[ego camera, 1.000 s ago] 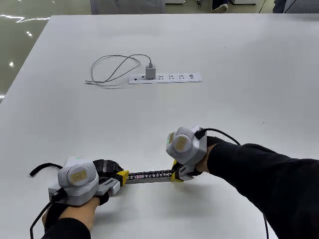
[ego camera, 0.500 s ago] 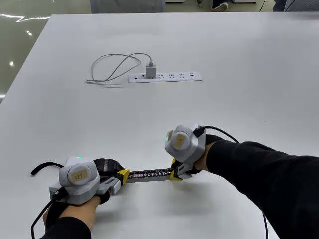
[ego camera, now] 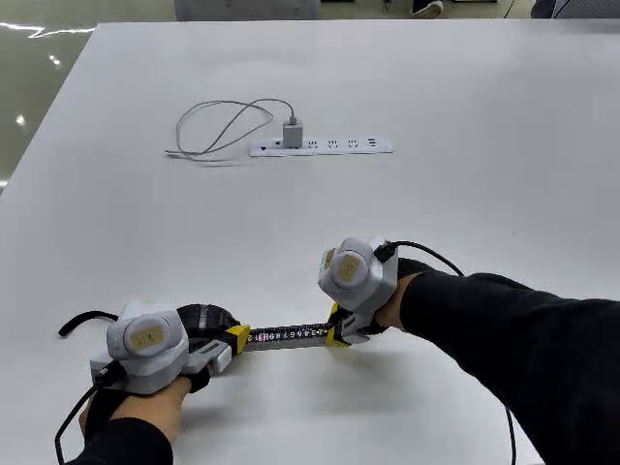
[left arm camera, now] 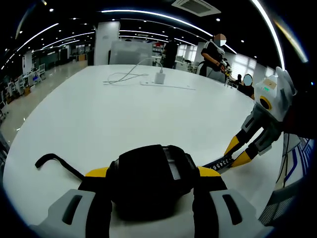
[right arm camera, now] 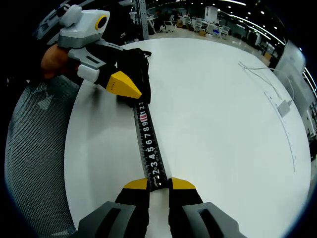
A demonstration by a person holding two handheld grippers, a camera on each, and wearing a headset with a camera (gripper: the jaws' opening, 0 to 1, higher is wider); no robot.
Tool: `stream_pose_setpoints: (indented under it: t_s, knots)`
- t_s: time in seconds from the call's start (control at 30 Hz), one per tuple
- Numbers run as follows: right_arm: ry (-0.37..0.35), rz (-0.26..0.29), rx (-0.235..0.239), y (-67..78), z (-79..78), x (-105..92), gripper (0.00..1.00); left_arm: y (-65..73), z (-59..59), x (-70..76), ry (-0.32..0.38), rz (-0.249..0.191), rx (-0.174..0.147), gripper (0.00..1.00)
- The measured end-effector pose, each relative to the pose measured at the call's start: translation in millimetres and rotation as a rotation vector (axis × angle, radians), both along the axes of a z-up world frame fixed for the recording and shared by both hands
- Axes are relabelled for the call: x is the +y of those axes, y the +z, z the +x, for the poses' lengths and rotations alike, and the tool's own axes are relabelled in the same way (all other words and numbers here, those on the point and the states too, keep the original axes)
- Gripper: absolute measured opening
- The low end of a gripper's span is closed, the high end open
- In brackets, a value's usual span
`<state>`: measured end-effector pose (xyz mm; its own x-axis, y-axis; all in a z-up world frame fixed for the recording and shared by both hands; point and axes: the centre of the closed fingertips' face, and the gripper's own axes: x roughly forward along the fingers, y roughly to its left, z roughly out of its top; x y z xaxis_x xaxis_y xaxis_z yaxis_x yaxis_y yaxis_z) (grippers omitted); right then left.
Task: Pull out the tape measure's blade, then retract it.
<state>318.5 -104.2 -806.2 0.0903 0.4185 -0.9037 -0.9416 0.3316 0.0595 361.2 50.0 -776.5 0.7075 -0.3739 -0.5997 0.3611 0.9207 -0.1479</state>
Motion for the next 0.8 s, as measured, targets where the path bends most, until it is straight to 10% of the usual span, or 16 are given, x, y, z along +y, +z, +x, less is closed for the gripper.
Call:
stream_pose_setpoints:
  t_s: [0.8]
  knots:
    - [0.024, 0.087, 0.008, 0.8, 2.0, 16.2, 0.11, -0.1, -0.3, 0.2, -0.014, -0.010, 0.006, 0.62]
